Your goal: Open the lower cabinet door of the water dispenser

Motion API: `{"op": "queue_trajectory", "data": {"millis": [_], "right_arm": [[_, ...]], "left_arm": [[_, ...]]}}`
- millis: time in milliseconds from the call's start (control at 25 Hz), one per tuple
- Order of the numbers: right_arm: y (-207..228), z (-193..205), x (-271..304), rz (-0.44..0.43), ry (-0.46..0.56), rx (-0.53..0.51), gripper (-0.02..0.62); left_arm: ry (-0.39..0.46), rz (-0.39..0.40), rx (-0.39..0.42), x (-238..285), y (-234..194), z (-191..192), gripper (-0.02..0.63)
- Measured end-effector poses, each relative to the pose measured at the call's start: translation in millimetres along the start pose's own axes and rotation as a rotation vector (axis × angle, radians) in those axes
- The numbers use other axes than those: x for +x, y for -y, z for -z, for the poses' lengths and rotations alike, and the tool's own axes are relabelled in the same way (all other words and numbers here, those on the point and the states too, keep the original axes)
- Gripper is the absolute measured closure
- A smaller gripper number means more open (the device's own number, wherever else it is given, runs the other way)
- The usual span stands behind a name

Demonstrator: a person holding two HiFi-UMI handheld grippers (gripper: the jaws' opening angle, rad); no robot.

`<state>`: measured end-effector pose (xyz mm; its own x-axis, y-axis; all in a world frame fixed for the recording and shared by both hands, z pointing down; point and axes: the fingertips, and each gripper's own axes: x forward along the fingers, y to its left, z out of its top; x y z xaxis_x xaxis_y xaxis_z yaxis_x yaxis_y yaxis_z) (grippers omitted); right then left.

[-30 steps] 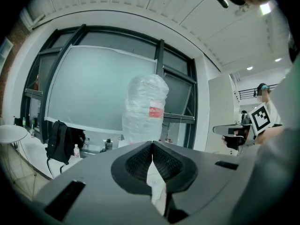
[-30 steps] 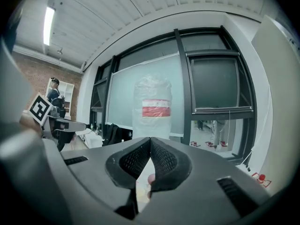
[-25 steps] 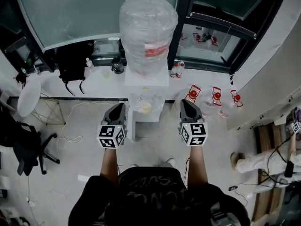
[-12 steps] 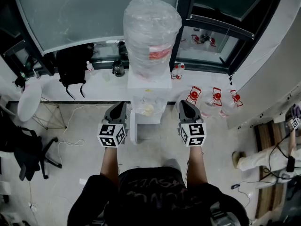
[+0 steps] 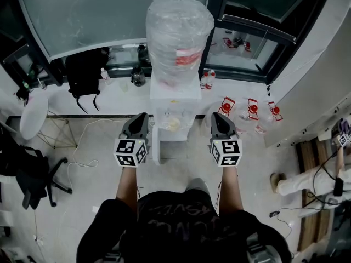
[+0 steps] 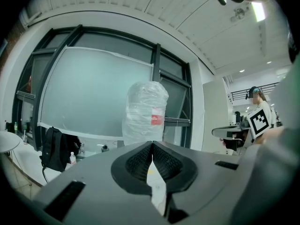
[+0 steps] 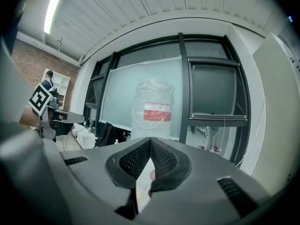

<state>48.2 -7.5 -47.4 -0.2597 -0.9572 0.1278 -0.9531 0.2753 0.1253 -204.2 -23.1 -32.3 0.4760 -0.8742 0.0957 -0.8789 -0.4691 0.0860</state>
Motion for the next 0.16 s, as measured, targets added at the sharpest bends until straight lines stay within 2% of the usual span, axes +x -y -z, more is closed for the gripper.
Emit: {"op": "queue_trajectory", "data": {"millis": [160], "right_arm": [[-0.8,-3.3,-1.5,0.002,0.009,-0.002,0.581]], "left_arm": [[0.005,0.005,0.008,-2.0,1.5,-5.4,0.589]]}}
